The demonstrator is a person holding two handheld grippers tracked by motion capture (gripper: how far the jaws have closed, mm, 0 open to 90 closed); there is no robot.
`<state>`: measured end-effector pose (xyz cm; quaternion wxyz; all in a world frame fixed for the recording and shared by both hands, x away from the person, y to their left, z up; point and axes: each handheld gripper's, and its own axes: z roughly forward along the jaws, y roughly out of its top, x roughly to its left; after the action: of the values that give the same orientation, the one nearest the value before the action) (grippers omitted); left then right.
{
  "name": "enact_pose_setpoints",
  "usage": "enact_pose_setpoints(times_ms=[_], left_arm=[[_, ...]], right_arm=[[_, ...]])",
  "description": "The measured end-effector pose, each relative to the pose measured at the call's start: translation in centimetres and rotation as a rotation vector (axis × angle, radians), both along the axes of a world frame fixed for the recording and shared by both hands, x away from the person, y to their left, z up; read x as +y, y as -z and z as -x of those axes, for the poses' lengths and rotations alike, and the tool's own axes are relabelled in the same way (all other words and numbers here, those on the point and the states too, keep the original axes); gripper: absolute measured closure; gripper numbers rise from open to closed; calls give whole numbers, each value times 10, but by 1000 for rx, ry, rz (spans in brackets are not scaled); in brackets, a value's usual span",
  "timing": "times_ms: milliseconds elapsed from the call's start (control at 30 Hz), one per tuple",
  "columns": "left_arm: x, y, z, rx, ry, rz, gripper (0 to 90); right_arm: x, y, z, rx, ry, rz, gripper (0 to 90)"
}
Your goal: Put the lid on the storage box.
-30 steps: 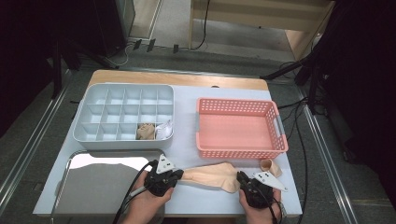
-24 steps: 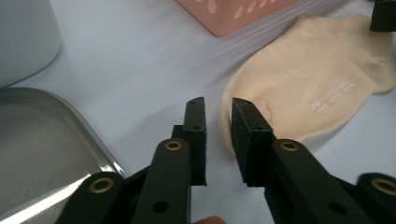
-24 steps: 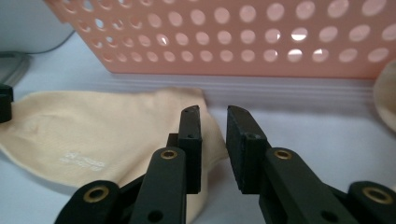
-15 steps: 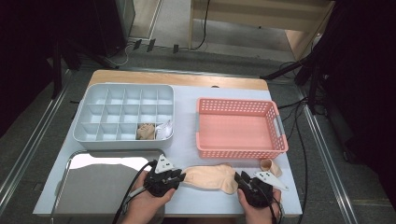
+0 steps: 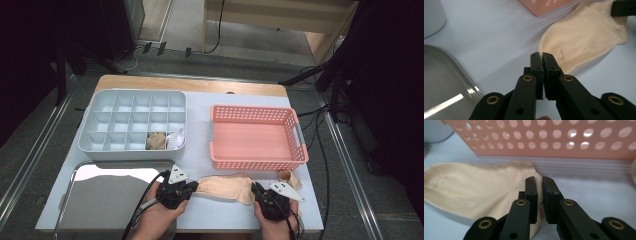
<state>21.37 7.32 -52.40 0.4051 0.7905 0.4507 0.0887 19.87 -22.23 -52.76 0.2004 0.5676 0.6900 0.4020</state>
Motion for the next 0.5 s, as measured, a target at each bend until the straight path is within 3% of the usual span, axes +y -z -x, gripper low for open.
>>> enact_pose_setpoints(times_ms=[67,167,367,500], left_arm=[[1,-1,0,-13,-10,8,780],[5,-5,2,-30,-25,28,631],[18,-11,7,-46,-47,89,564],[25,-12,12,-55,-47,104,557]], right_arm=[[-2,1,0,0,3,-16,754],[-11,-12,5,-47,9,-65,717],[-42,-38,17,-149,69,-25,720],[-65,-39,20,-155,130,-48,678]])
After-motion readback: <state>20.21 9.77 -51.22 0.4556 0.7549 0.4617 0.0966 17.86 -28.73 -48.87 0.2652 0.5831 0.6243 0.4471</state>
